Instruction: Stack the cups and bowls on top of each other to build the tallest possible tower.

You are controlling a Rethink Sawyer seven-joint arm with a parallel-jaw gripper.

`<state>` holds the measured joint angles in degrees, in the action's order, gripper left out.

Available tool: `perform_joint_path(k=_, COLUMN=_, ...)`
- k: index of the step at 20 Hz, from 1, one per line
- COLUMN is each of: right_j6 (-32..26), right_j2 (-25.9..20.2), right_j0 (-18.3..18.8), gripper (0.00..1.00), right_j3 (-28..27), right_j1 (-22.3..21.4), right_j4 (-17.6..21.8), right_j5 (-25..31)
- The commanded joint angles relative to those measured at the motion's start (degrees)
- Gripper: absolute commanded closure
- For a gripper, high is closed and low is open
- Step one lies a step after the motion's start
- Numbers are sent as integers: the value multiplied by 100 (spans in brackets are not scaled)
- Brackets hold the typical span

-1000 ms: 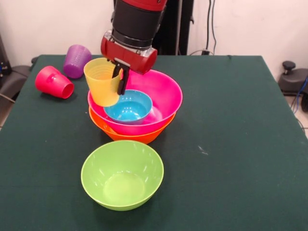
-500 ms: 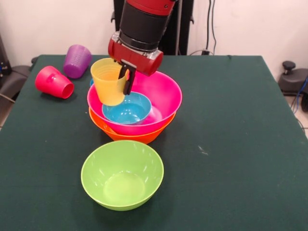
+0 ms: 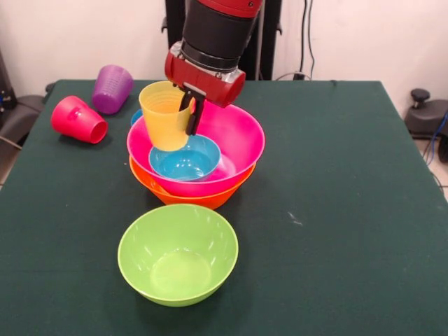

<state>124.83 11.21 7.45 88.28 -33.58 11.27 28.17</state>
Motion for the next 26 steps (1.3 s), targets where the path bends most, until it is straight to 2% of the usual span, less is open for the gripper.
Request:
perform_joint_path(k=1, right_j6=996, right_j2=-142, right_j0=-154, gripper=100, right_j3=79, right_j1=193, right_j4=-271, right_j5=-165)
perform_joint_path(k=19, right_j6=1122, right_j2=108, right_j0=-475, gripper=100, right_j3=16, right_j1=557, right_j4=-652, right_j5=-593)
perform_joint_path(k=26, right_j6=1042, right_j2=201, right_j0=-550, gripper=100, right_j3=-6, right_j1=543, right_j4=-810, right_j5=-527)
